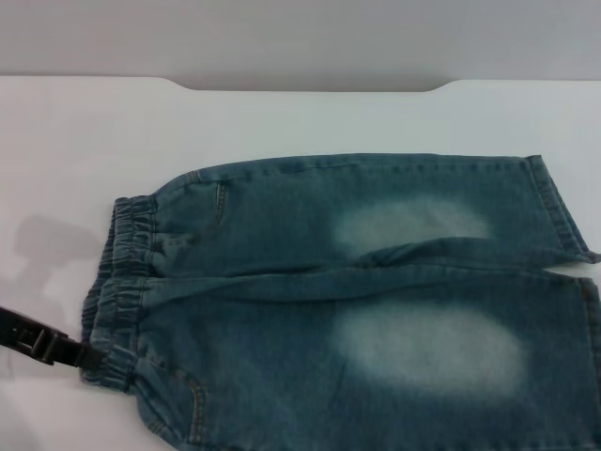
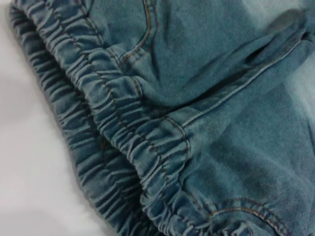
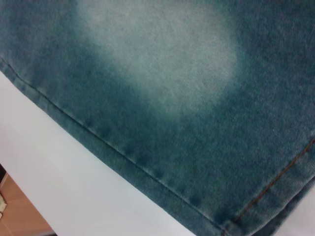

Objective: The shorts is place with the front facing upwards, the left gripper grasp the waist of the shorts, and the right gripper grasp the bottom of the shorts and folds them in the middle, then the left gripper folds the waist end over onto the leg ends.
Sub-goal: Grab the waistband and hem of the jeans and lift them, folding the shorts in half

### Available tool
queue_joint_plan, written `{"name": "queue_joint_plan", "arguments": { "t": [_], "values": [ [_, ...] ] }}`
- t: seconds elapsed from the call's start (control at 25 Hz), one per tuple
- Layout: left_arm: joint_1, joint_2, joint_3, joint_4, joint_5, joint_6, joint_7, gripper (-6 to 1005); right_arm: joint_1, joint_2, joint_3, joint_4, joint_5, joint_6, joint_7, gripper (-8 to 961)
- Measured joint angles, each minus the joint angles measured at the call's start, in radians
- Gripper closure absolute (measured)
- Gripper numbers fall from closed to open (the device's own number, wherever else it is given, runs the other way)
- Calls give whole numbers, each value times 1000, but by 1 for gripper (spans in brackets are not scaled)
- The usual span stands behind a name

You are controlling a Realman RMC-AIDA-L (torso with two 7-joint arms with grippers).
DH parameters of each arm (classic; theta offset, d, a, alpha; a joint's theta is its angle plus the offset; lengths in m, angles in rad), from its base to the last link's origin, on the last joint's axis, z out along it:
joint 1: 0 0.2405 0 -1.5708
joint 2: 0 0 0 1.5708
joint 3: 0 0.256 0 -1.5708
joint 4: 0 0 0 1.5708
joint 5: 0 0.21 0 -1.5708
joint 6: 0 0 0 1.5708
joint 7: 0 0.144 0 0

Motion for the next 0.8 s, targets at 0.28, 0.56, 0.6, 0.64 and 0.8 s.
{"name": "queue_joint_plan", "arguments": {
  "t": [0.28,0.56,0.6,0.64,0.8],
  "values": [
    [-7,0,0,0,0,9,-3,965,7,0,-11,4,0,0,1,544],
    [-14,1,0,0,0,15,-4,965,17,7,-25,16,0,6,1,544],
    [-15,1,0,0,0,15,-4,965,18,7,-26,17,0,6,1,544],
    [-15,1,0,0,0,16,-4,965,19,8,-26,18,0,7,1,544],
    [-15,2,0,0,0,16,-4,964,21,8,-26,21,0,8,1,544]
  ]
}}
